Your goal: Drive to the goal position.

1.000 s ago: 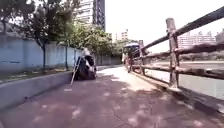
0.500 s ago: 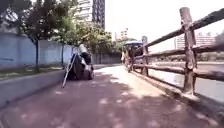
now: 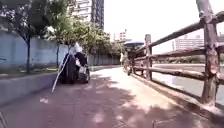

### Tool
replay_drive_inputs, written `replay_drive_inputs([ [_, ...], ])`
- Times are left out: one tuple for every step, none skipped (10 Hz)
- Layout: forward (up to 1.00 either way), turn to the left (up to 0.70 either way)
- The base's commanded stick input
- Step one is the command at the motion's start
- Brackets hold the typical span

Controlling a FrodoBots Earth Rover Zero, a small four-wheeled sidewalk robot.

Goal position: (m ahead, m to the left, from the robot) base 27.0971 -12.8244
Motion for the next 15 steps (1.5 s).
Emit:
replay_drive_inputs([
  [0.92, 0.01],
  [0.92, 0.01],
  [0.92, 0.01],
  [0.92, 0.01],
  [0.92, 0.01],
  [0.92, 0.01],
  [0.92, 0.01],
  [0.92, 0.01],
  [0.92, 0.01],
  [0.92, 0.01],
  [0.92, 0.01],
  [0.92, 0.01],
  [0.92, 0.01],
  [0.92, 0.01],
  [0.92, 0.01],
])
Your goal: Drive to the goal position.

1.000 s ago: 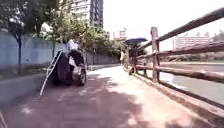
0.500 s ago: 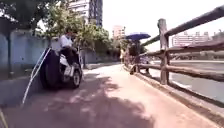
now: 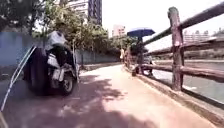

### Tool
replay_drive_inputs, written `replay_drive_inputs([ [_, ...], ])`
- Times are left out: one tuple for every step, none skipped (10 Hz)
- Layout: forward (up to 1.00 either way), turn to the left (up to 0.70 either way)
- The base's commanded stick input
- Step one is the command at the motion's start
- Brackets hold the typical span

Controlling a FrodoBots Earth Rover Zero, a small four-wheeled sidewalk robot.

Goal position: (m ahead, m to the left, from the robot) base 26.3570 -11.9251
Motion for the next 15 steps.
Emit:
replay_drive_inputs([
  [0.92, 0.01],
  [0.92, 0.01],
  [0.92, 0.01],
  [0.92, -0.07],
  [0.92, -0.17],
  [0.92, -0.12],
  [0.92, -0.06],
  [0.92, 0.0],
  [0.92, 0.01],
  [0.92, 0.01],
  [0.92, 0.01],
  [0.92, 0.01],
  [0.92, 0.01],
  [0.92, 0.01],
  [0.92, 0.01],
])
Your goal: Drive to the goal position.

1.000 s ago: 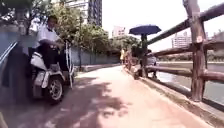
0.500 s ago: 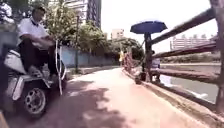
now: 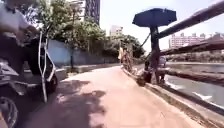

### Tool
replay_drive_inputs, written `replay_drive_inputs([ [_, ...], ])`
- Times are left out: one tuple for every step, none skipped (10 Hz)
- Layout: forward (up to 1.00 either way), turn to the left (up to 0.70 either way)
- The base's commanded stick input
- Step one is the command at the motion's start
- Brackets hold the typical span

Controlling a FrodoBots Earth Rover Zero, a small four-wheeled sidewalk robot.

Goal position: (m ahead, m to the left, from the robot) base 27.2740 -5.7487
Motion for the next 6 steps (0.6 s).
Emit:
replay_drive_inputs([
  [0.92, 0.01],
  [0.92, 0.01],
  [0.92, 0.01],
  [0.92, 0.01],
  [0.92, 0.01],
  [0.92, 0.01],
])
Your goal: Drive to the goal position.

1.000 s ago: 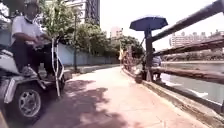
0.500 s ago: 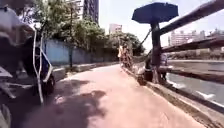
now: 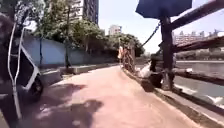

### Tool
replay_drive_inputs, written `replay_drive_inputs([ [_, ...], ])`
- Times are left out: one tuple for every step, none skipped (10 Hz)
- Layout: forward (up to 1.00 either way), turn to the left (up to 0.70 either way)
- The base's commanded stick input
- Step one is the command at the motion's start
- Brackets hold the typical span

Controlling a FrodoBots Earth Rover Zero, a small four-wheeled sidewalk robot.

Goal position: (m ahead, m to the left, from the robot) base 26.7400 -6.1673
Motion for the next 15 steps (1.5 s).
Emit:
replay_drive_inputs([
  [0.92, 0.01],
  [0.92, 0.01],
  [0.92, 0.01],
  [0.92, 0.01],
  [0.92, 0.01],
  [0.92, 0.01],
  [0.92, 0.01],
  [0.92, 0.07],
  [0.92, 0.15],
  [0.92, 0.2],
  [0.92, 0.22],
  [0.92, 0.2],
  [0.92, 0.12],
  [0.92, 0.03],
  [0.92, 0.01],
])
